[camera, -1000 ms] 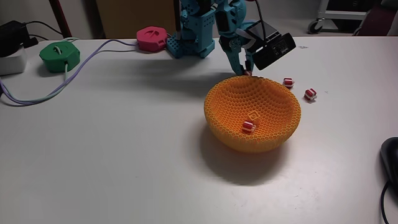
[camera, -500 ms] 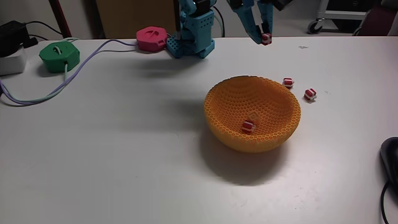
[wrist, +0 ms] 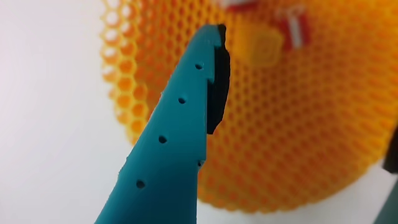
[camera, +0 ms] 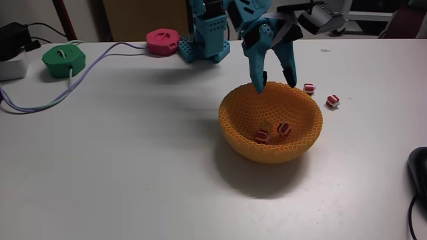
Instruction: Place cube pieces into the yellow basket
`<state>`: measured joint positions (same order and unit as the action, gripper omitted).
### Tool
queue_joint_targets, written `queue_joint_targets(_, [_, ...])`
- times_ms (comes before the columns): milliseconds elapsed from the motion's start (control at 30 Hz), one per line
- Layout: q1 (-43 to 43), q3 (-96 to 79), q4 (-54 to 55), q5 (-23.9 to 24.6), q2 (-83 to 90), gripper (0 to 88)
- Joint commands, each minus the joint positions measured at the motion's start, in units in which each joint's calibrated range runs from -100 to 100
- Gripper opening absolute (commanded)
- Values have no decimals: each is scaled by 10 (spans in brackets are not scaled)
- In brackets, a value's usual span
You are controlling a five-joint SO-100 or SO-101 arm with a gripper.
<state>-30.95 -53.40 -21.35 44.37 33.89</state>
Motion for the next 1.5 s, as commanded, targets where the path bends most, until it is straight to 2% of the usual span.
queue_joint_targets(0, [-38, 27, -29, 26, 34, 497])
queue_joint_targets(100, [-126, 118, -209, 101, 48, 482])
queue_joint_targets(167, [-179, 146, -266, 147, 50, 480])
queue_joint_targets(333, [-278, 134, -290, 243, 44, 452])
queue_joint_targets(433, [-318, 91, -250, 275, 50, 437])
queue_joint_targets(500, [-323, 39, -181, 273, 51, 432])
queue_joint_targets(600, [-322, -58, -18, 260, 40, 439])
queue_joint_targets(800, [-311, -148, 142, 241, -1, 429])
queue_joint_targets(1133, [-315, -220, 364, 231, -115, 423])
queue_joint_targets(1467, [-325, -223, 478, 227, -226, 404])
